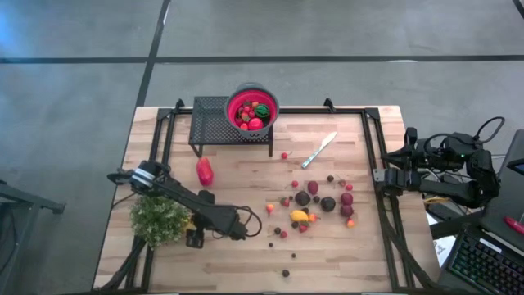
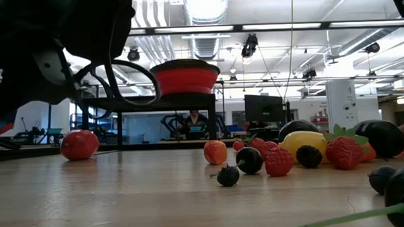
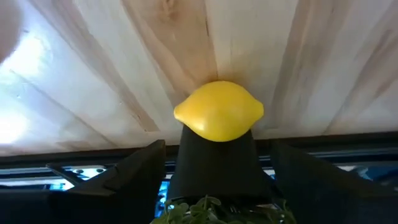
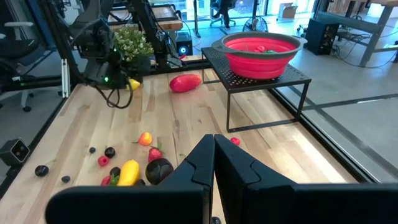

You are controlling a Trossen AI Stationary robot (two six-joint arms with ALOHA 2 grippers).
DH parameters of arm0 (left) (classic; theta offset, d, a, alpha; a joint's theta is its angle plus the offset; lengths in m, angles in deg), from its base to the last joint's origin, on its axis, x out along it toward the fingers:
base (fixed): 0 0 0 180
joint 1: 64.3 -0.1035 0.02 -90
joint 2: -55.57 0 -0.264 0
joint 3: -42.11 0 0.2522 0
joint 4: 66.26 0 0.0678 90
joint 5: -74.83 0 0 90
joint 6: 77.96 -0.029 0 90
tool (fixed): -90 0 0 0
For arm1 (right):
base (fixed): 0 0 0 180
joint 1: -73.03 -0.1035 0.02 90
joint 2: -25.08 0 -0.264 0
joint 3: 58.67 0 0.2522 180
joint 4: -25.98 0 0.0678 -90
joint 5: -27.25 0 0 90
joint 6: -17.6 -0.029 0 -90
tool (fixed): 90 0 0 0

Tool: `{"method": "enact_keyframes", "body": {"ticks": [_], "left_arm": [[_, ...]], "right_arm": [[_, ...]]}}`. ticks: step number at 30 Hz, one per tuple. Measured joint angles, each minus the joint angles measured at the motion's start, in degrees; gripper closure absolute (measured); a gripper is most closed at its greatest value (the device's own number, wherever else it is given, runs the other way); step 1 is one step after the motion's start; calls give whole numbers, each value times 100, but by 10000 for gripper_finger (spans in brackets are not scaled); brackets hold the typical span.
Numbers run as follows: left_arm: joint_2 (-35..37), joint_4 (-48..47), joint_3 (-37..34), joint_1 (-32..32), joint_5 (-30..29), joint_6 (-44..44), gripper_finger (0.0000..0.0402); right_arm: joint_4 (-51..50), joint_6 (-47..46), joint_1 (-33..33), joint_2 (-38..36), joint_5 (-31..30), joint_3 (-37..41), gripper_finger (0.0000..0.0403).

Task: Pick & Place Fruit
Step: Put the yellow lemon into the red gray strainer bowl on the shelf

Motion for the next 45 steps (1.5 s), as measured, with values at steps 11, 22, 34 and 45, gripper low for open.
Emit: {"method": "enact_keyframes", "body": {"ticks": [11,22,34,45], "left_arm": [[0,294,-458,-184,553,-557,7],[0,828,-1014,-182,677,-870,4],[4,1433,-1483,-182,612,-1098,5],[6,1485,-1506,-149,279,-1314,5]], "right_arm": [[0,9,0,1,1,1,394],[-1,-1,0,-1,0,0,394],[0,8,1,-1,-1,0,394],[0,0,1,1,-1,2,394]]}}
